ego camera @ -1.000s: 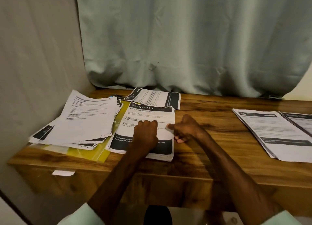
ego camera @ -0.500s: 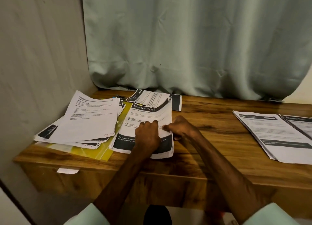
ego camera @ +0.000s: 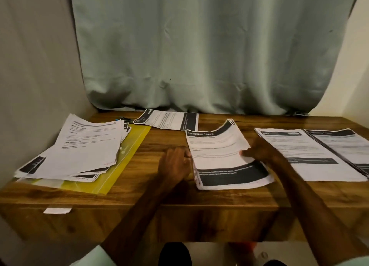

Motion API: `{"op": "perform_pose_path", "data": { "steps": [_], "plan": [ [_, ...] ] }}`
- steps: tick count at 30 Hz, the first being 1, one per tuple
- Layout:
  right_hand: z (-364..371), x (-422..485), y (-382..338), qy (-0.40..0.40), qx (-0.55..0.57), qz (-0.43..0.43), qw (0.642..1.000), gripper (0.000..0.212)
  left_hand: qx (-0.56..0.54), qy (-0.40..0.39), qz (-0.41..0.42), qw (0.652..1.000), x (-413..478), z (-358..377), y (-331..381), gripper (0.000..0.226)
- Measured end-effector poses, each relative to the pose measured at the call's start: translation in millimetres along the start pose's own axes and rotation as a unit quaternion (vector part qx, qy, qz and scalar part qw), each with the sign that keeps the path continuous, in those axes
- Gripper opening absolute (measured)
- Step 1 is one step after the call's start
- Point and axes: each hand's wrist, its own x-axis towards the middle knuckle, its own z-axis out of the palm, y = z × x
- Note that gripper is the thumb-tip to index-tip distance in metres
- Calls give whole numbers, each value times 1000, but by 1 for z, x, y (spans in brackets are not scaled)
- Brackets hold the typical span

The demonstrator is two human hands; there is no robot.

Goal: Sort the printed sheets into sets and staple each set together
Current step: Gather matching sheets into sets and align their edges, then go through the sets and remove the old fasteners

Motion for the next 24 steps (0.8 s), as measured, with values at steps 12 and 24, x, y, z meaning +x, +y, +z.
{"op": "perform_pose_path", "data": {
  "steps": [12,24],
  "plan": [
    [-22,-3,49,142,-100,67,983,58,12,-53,80,995,0,32,63,26],
    [-35,-1,67,172,-67,87,979,51,-25,-70,83,994,25,65,82,36]
  ]
}}
